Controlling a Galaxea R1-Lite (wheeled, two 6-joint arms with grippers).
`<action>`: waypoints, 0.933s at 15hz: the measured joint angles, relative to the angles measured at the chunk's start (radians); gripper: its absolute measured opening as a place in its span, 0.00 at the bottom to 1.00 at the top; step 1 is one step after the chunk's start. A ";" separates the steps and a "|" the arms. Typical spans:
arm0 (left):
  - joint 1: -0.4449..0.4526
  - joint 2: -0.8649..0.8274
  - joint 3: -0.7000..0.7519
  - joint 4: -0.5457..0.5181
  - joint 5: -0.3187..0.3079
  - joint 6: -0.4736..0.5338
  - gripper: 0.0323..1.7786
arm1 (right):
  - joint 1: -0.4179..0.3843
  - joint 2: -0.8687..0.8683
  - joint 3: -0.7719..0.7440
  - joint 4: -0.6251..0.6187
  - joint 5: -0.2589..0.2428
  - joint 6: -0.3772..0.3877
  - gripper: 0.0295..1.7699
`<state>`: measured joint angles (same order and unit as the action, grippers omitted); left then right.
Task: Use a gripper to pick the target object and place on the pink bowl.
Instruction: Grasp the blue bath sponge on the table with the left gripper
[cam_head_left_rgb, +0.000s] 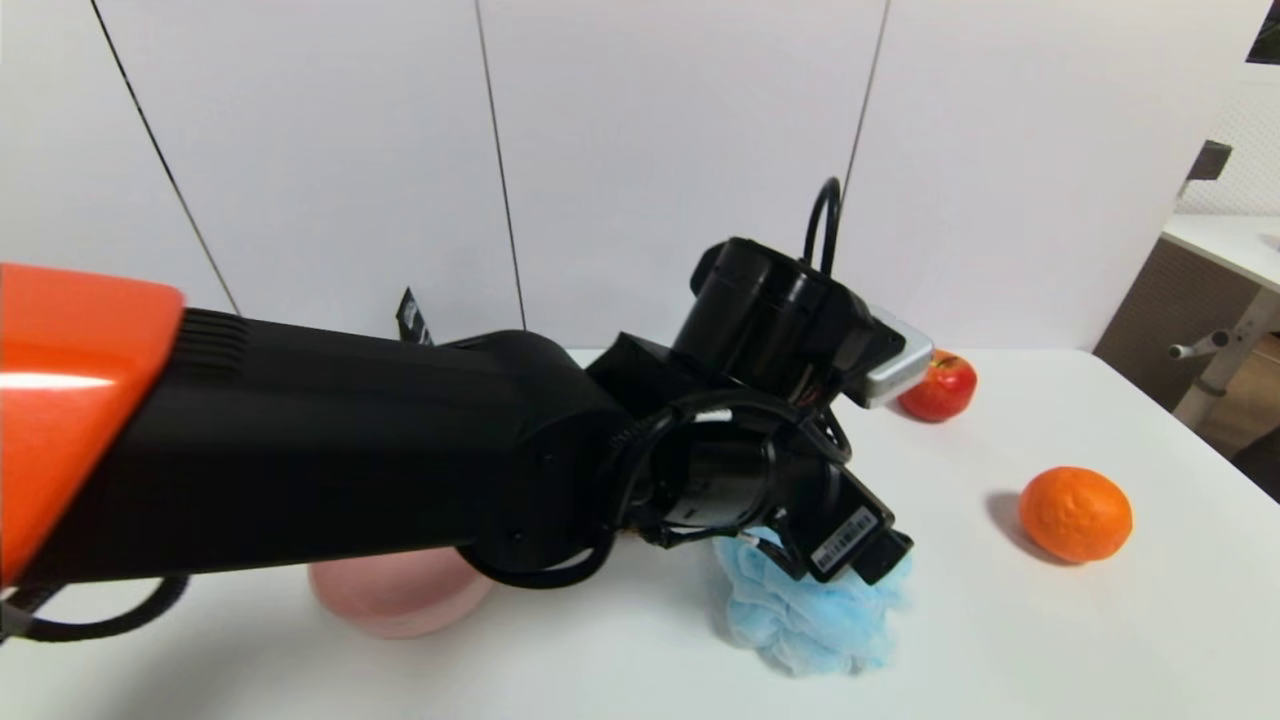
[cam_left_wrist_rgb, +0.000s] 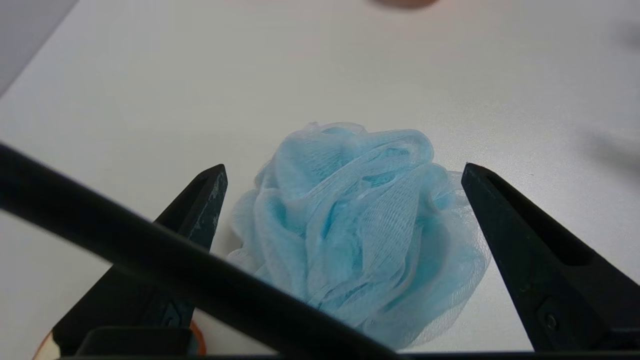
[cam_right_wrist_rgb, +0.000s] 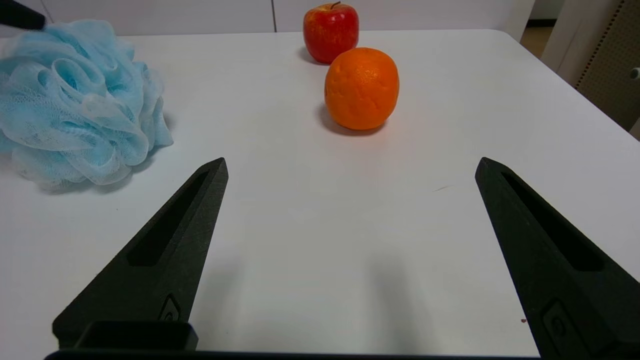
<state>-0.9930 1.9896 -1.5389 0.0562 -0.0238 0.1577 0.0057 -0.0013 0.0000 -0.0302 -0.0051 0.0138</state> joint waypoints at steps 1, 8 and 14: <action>-0.006 0.032 -0.017 0.001 -0.001 0.000 0.95 | 0.000 0.000 0.000 0.000 0.000 0.000 0.97; -0.011 0.123 -0.053 0.073 0.002 -0.049 0.95 | 0.000 0.000 0.000 0.000 0.000 0.000 0.97; -0.007 0.164 -0.085 0.076 0.003 -0.083 0.95 | 0.000 0.000 0.000 0.000 0.000 0.000 0.97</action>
<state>-1.0002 2.1536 -1.6236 0.1317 -0.0211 0.0749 0.0057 -0.0013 0.0000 -0.0302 -0.0053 0.0138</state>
